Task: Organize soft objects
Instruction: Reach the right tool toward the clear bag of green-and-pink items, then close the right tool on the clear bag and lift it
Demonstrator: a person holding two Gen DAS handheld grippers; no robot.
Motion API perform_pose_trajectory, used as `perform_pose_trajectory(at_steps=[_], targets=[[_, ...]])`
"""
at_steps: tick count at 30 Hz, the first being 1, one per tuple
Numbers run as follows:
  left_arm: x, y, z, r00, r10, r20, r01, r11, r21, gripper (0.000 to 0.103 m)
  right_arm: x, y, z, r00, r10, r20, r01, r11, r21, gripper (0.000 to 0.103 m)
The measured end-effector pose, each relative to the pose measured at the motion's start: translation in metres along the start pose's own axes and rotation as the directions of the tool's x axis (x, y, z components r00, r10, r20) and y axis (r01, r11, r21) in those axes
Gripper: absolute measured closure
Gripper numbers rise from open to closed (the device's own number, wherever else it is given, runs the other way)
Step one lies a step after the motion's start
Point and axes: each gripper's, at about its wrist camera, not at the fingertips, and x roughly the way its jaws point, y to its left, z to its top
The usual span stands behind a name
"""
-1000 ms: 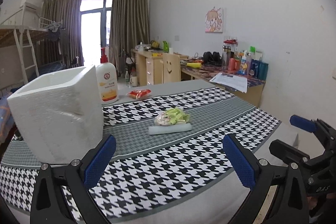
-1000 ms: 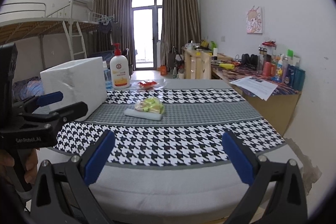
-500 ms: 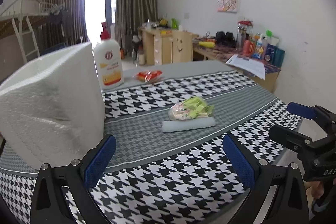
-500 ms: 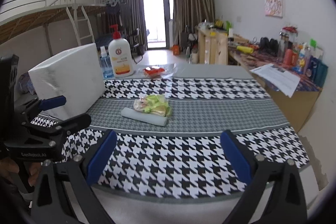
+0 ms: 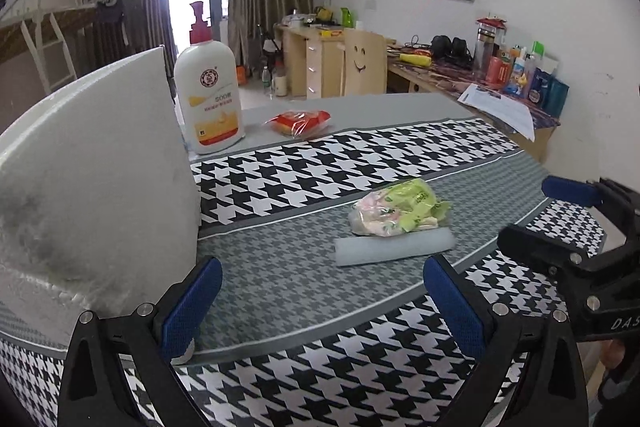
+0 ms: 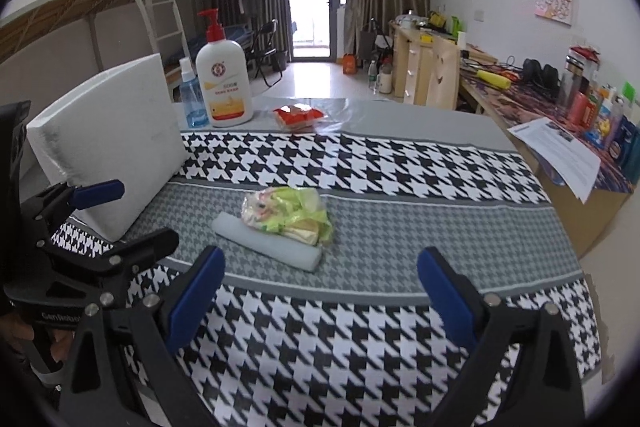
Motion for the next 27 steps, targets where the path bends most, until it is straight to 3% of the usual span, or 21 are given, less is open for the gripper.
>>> perform_pose_trajectory(at_steps=[6,9,27], targets=[[0.009,-0.001,0.002,0.999,0.034,0.008,-0.034,0.999,0.019,0.004,0.023,-0.007,0.012,0.996,0.063,-0.067,-0.063,0.998,0.006,0.014],[0.015,-0.001,-0.001,1.000,-0.012,-0.018,0.012,1.000,0.020,0.004,0.033,-0.011,0.017,0.994,0.062,-0.092,-0.062,0.998,0.004,0.017],[0.019,0.002,-0.002,0.995,-0.094,-0.036,0.095,0.995,0.016,0.007,0.090,0.003,0.041,0.966,0.132,-0.221,-0.149,0.987,-0.058,0.021]])
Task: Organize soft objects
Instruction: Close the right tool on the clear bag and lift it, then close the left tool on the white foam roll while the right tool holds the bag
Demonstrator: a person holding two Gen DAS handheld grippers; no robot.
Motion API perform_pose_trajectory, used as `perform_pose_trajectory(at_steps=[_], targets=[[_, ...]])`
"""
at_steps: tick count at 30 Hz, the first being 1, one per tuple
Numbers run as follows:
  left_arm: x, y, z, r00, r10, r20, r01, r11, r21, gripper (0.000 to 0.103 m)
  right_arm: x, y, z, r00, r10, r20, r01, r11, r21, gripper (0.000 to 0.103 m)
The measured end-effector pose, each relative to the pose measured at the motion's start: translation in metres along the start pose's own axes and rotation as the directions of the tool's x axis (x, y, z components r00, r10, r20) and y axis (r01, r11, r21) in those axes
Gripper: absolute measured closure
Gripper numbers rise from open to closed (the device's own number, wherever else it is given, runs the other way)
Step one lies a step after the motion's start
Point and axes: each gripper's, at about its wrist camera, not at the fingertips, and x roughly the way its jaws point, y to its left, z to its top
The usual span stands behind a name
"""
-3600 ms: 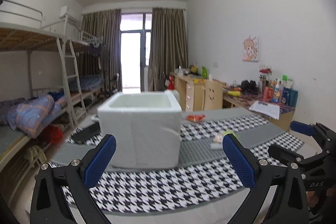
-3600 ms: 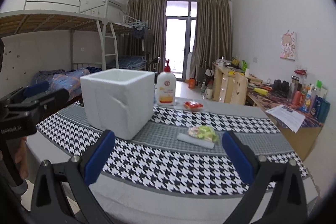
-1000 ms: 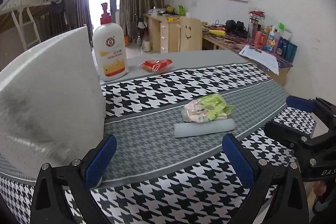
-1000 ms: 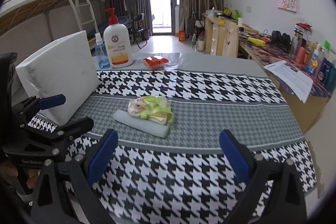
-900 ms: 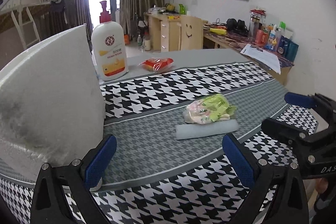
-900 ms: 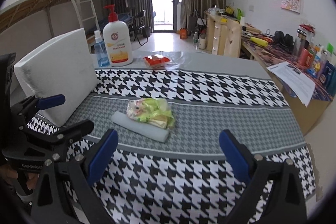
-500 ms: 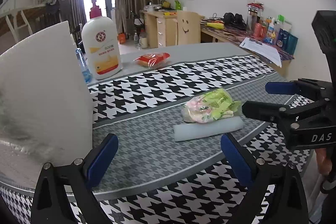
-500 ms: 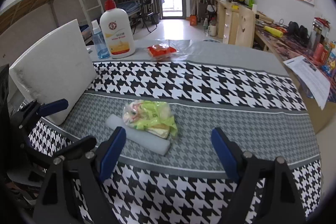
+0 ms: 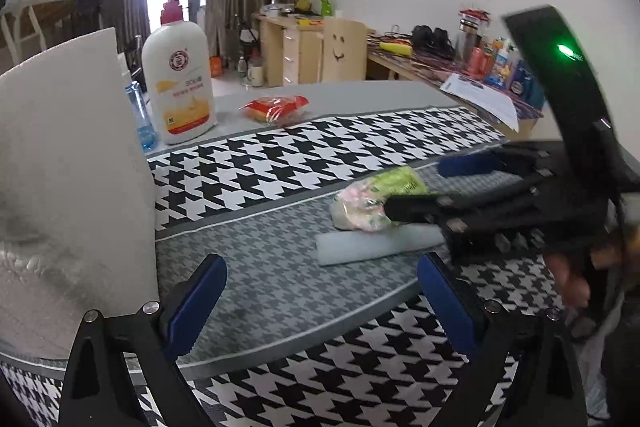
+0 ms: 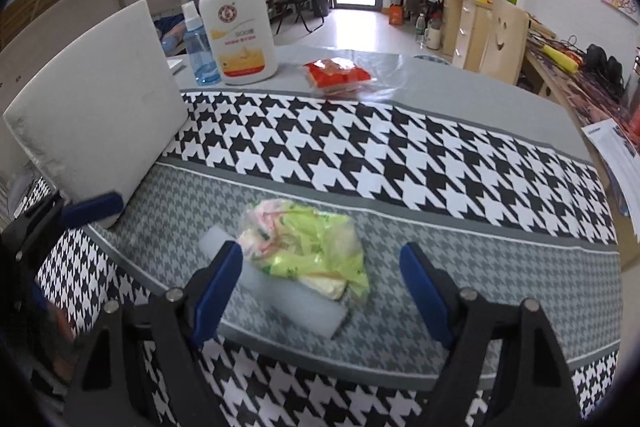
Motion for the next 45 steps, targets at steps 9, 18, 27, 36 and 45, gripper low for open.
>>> perform_pose_trajectory(at_steps=[9,18,27,36,45], targets=[[0.000,0.004,-0.002,1.000,-0.003,-0.006,0.003,1.000,-0.012,0.007,0.024,-0.001,0.011,0.996,0.060,-0.070,-0.059,0.998,0.006,0.039],[-0.002,0.006,-0.002,1.000,-0.009,0.003,0.009,1.000,-0.020,0.007,0.028,-0.001,0.012,0.989,0.114,-0.091,-0.111,0.993,0.038,0.069],[0.000,0.002,0.002,1.000,-0.022,-0.006,0.022,0.999,-0.028,0.007,0.002,-0.004,0.007,0.989,0.142,-0.035,-0.140,0.989,0.046,0.081],[0.001,-0.015,0.014,0.996,-0.081,-0.025,0.083,0.994,0.068,0.007,-0.038,-0.020,-0.009,0.991,0.123,0.047,-0.126,0.989,0.072,0.081],[0.021,-0.029,0.021,0.983,-0.139,-0.118,0.160,0.967,0.198,0.012,-0.070,-0.027,-0.041,0.985,0.137,0.102,-0.147,0.984,0.099,0.080]])
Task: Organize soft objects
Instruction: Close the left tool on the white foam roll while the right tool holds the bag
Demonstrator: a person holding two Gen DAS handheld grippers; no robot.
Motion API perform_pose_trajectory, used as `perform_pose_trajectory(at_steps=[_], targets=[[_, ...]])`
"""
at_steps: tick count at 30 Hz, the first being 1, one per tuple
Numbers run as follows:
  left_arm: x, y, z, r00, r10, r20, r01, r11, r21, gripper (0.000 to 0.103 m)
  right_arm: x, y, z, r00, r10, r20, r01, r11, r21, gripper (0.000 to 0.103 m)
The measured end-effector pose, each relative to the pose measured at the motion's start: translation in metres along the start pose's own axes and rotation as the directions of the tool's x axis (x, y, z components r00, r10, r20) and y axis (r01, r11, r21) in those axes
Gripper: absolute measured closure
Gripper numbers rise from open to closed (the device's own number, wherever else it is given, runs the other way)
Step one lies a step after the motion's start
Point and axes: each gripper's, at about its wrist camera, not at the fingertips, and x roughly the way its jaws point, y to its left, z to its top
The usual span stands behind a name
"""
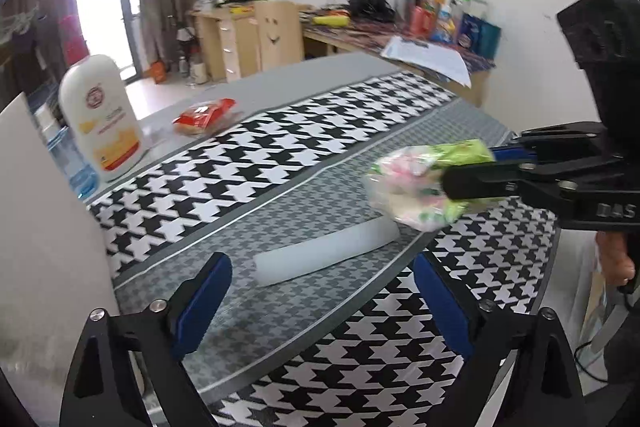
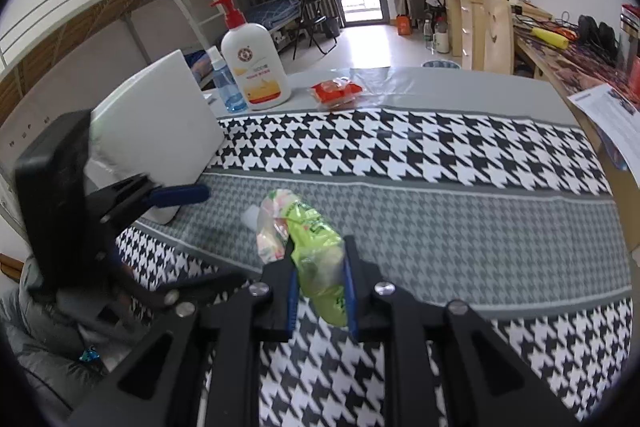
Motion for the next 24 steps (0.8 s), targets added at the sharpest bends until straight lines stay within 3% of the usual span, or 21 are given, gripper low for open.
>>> perform_pose_trajectory(at_steps=[7,9,14,20,24], targets=[[0.013,-0.002,0.009,0.995,-0.080,-0.063,0.087,0.989,0.118,0.018,-0.032,-0.001,-0.026,0.999,0.006,0.045,-0.006,1.000,0.011,0.080],[0.019,-0.004,0.010,0.987,-0.127,-0.099,0.141,0.979,0.149,0.019,-0.039,-0.002,-0.034,0.999,0.015,0.051,-0.016,1.000,0.018,0.080],[0.028,-0.014,0.008,0.979,-0.155,-0.133,0.185,0.950,0.252,0.027,-0.049,-0.005,-0.050,0.998,0.009,0.061,-0.013,0.999,0.052,0.080],[0.046,-0.011,0.015,0.985,-0.100,-0.138,0.137,0.947,0.291,0.038,-0.055,-0.010,-0.061,0.998,0.004,0.066,-0.009,0.997,0.078,0.080],[0.058,-0.007,0.015,0.981,-0.083,-0.178,0.131,0.951,0.280,0.047,-0.059,-0.010,-0.066,0.998,-0.007,0.066,0.001,0.996,0.086,0.080]])
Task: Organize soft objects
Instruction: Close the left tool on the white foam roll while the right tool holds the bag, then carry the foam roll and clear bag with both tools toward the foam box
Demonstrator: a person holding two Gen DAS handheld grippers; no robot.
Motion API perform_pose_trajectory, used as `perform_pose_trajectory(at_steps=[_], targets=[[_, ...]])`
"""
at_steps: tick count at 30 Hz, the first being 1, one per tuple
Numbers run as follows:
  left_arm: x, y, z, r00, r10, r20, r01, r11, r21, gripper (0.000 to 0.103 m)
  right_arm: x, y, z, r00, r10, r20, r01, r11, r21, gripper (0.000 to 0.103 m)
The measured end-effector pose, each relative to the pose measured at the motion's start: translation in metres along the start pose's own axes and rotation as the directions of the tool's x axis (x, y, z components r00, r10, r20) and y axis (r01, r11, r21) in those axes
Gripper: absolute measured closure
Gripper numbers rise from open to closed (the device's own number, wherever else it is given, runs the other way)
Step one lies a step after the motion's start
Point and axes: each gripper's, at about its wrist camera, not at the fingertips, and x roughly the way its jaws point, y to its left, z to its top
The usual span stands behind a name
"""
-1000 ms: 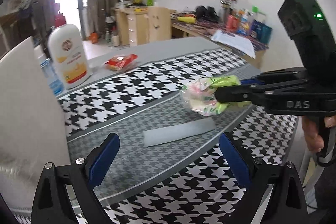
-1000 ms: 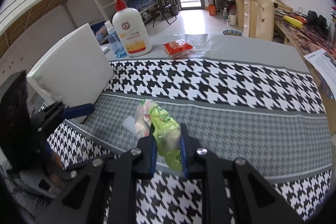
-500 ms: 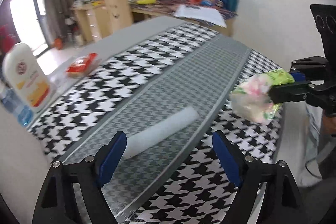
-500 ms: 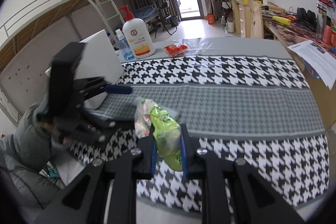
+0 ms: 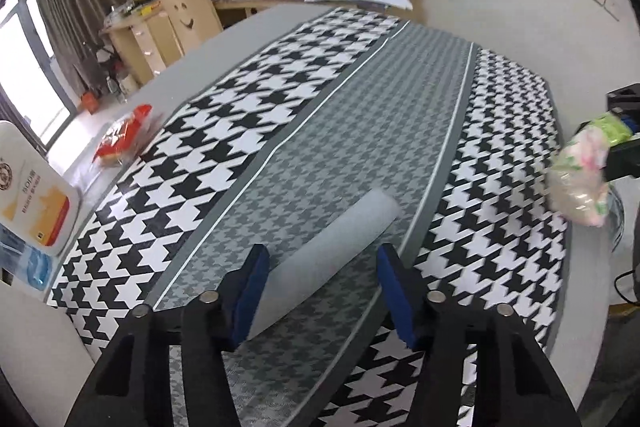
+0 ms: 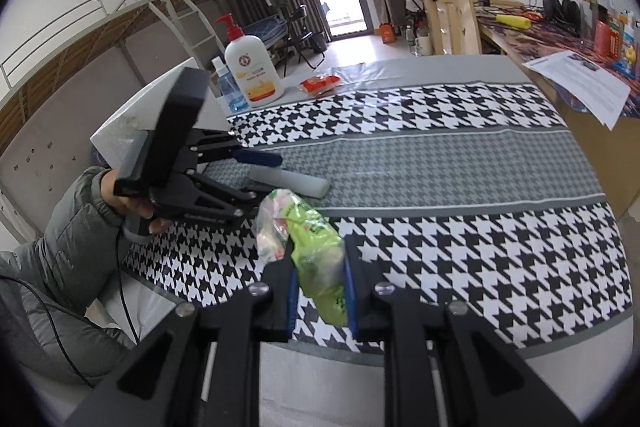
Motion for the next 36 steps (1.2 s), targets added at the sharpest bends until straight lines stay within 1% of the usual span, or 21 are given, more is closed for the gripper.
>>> perform_pose_trajectory(at_steps=[4,6,7,10,11,12,15,17,21,23,24,26,30,32,34,36], targets=[[0.002,0.004,0.002,1.000,-0.017,-0.004,0.017,1.000,-0.018,0.050,-0.004,0.001,-0.001,1.000,-0.006,0.008,0.006,1.000,0.006,0.080],[0.003,0.009,0.003,1.000,-0.020,-0.012,0.019,0.999,-0.051,0.060,-0.002,0.003,-0.001,1.000,-0.004,0.006,0.004,1.000,0.007,0.080],[0.006,0.010,0.006,1.000,-0.020,-0.017,0.019,0.998,-0.068,0.061,-0.001,0.004,-0.001,1.000,-0.002,0.005,0.002,1.000,0.007,0.080],[0.003,0.008,0.005,1.000,0.016,-0.021,-0.017,0.998,-0.068,0.075,0.000,0.006,-0.002,1.000,0.006,0.006,-0.006,1.000,0.010,0.080],[0.000,0.008,0.004,0.999,0.045,-0.024,-0.046,0.997,-0.069,0.088,0.000,0.007,-0.002,1.000,0.007,0.008,-0.007,1.000,0.009,0.080],[-0.001,0.009,0.003,0.997,0.075,-0.030,-0.078,0.994,-0.082,0.092,-0.001,0.007,-0.003,1.000,0.009,0.011,-0.009,1.000,0.010,0.080],[-0.007,0.016,-0.001,0.999,0.031,-0.015,-0.033,0.987,-0.159,0.092,-0.005,0.008,-0.004,1.000,0.009,0.023,-0.009,1.000,0.011,0.080],[-0.014,0.014,-0.002,1.000,0.014,0.010,-0.012,0.984,-0.176,0.092,-0.007,0.008,-0.005,0.999,0.014,0.029,-0.014,1.000,0.017,0.080],[-0.040,0.002,-0.005,0.995,0.015,0.100,0.005,0.980,-0.198,0.092,-0.010,0.008,-0.007,0.999,0.007,0.047,-0.008,1.000,0.030,0.080],[-0.053,-0.005,-0.005,0.991,0.012,0.131,0.015,0.979,-0.205,0.092,-0.013,0.010,-0.007,0.998,-0.002,0.062,0.000,0.999,0.032,0.080],[-0.061,-0.011,-0.006,0.988,0.015,0.153,0.017,0.979,-0.202,0.092,-0.015,0.011,-0.007,0.997,-0.008,0.072,0.006,1.000,0.030,0.080],[-0.075,-0.020,-0.010,0.982,0.031,0.184,0.004,0.982,-0.188,0.092,-0.021,0.016,-0.007,0.994,-0.045,0.103,0.043,0.999,0.020,0.080],[-0.106,-0.039,-0.015,0.966,0.051,0.254,-0.003,0.983,-0.185,0.092,-0.030,0.026,-0.006,0.985,-0.088,0.151,0.089,0.996,0.000,0.080],[-0.120,-0.046,-0.017,0.957,0.071,0.282,-0.017,0.982,-0.190,0.092,-0.034,0.033,-0.006,0.980,-0.094,0.173,0.097,0.995,-0.008,0.080],[-0.136,-0.052,-0.020,0.945,0.107,0.310,-0.047,0.980,-0.195,0.092,-0.039,0.039,-0.006,0.977,-0.089,0.196,0.094,0.995,-0.016,0.080],[-0.153,-0.055,-0.024,0.933,0.127,0.337,-0.055,0.975,-0.214,0.092,-0.043,0.046,-0.005,0.972,-0.090,0.217,0.099,0.995,-0.032,0.080]])
